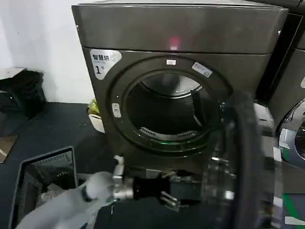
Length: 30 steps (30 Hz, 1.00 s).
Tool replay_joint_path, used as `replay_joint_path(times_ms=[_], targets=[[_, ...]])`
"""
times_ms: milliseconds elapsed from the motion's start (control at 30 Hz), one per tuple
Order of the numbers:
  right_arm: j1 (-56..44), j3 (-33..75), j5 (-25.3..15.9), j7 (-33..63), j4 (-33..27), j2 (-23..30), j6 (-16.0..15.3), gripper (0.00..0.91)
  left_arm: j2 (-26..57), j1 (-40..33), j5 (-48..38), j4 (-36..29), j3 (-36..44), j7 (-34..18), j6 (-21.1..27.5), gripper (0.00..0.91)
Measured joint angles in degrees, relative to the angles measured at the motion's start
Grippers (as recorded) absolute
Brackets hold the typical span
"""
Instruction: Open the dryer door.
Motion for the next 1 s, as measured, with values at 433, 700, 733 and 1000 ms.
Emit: replay_joint_path(times_ms=[433, 700, 733, 1000], targets=[[-2.89, 10.46, -0.44, 1.84, -1.67, -0.69, -0.86, 0.907, -13.00, -12.17, 0.97, 8.48, 11.49, -5.04, -1.14, 0.907], [-3.52, 12.82, -0.32, 1.42, -1.89, -0.77, -0.35, 0.907, -18.51, -15.32, 1.32, 12.29, 13.80, -9.84, -1.08, 0.907], [-3.61, 12.99, -0.31, 1.41, -1.96, -0.71, -0.28, 0.907, -19.25, -15.63, 1.21, 12.84, 14.07, -10.45, -1.08, 0.907], [-4.71, 14.84, -0.13, 1.17, -3.18, -0.65, 0.26, 0.907, -24.25, -17.53, 1.05, 16.19, 14.66, -14.05, -1.33, 0.907]])
